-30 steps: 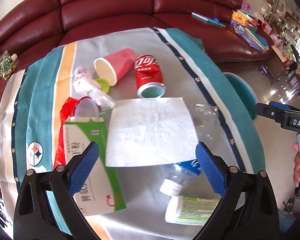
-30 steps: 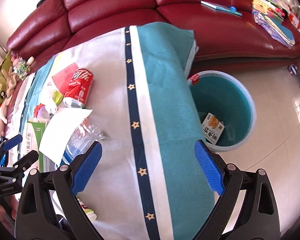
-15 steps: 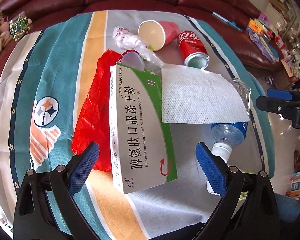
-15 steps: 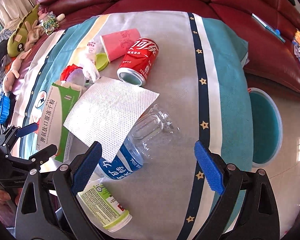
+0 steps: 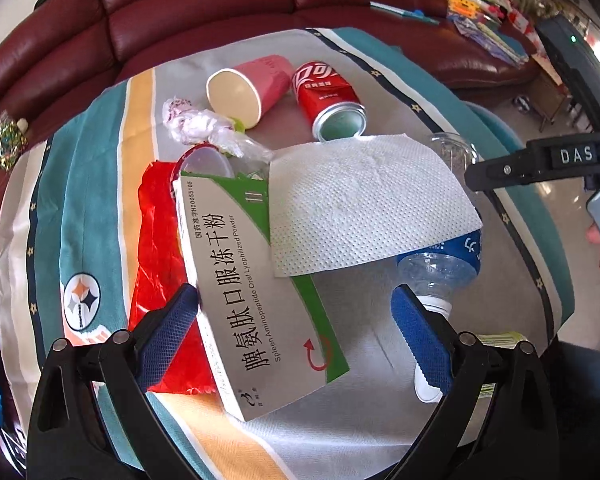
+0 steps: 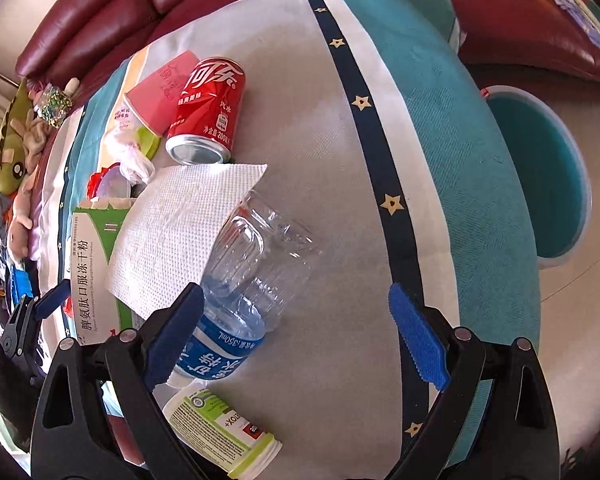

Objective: Collect trash
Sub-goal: 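Move both tools back over the table toward the remaining trash, then grasp the white paper towel with the left tool while the right tool grasps the clear water bottle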

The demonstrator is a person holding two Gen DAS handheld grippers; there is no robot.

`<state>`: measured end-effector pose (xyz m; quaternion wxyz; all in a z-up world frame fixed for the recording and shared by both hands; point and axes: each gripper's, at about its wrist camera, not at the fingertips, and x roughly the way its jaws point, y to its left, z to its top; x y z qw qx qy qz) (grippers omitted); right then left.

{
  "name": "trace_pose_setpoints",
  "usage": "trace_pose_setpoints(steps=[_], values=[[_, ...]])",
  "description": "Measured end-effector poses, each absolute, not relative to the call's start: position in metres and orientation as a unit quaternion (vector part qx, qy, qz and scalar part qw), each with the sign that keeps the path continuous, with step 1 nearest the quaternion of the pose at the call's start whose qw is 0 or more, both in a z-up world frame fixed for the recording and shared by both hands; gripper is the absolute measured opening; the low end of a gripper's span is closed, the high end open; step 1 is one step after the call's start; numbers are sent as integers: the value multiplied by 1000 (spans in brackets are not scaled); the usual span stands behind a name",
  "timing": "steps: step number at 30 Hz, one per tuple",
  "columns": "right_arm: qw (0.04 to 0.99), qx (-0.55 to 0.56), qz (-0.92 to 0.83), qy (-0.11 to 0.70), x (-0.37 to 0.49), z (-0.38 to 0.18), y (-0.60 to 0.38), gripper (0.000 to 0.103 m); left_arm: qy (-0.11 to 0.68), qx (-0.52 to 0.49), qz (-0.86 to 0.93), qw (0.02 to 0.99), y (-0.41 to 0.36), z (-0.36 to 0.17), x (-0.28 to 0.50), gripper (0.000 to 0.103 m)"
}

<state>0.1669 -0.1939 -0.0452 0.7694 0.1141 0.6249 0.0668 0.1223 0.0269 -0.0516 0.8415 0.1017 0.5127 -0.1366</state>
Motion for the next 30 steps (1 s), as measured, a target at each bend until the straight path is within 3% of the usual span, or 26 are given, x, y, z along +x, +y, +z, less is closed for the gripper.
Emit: trace_pose_setpoints(steps=[7, 14, 15, 16, 18, 21, 26, 28, 30], values=[[778, 111, 76, 614, 178, -52, -192, 89, 502, 146, -137, 841, 26, -40, 125, 97], [720, 172, 119, 661, 189, -84, -186, 88, 505, 143, -149, 838, 19, -36, 129, 97], [716, 179, 127, 663, 189, -88, -185, 83, 507, 156, -150, 834, 14, -38, 129, 97], [715, 186, 135, 661, 187, -89, -184, 61, 509, 166, -151, 831, 10, -42, 130, 97], [723, 181, 134, 653, 189, -87, -185, 39, 514, 176, -151, 826, 5, -47, 133, 97], [740, 167, 117, 640, 194, -79, -194, 22, 522, 163, -152, 823, 5, -50, 140, 97], [752, 154, 85, 636, 204, -80, -216, 26, 526, 159, -158, 821, -1, -51, 150, 97], [755, 158, 83, 632, 202, -75, -223, 45, 531, 154, -175, 814, -8, -52, 156, 97], [765, 155, 74, 620, 198, -67, -233, 52, 532, 163, -185, 810, -19, -56, 163, 97]])
